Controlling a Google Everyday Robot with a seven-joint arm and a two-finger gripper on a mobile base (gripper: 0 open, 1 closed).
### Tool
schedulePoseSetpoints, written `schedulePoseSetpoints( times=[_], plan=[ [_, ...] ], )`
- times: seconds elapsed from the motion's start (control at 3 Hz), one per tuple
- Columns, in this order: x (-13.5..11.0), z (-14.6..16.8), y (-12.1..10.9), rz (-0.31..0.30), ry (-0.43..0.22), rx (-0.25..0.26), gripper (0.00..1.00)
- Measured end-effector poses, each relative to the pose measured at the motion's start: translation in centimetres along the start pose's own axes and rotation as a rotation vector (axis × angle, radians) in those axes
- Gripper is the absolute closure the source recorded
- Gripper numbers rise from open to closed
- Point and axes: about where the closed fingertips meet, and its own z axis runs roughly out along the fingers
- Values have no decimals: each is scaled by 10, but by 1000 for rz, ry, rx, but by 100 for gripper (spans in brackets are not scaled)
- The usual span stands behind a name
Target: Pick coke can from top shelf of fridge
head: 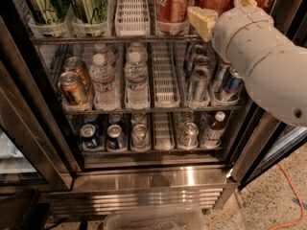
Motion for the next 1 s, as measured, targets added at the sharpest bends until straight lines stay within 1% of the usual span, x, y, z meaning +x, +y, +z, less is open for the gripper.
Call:
schedulePoseSetpoints(
  times=[0.33, 0.67, 1.0],
  plan=[
    [-1, 4, -4, 5, -2, 24, 30],
    [-1, 12, -12, 14, 2, 62, 32],
    [-4, 17, -13, 22, 0, 68, 34]
  ],
)
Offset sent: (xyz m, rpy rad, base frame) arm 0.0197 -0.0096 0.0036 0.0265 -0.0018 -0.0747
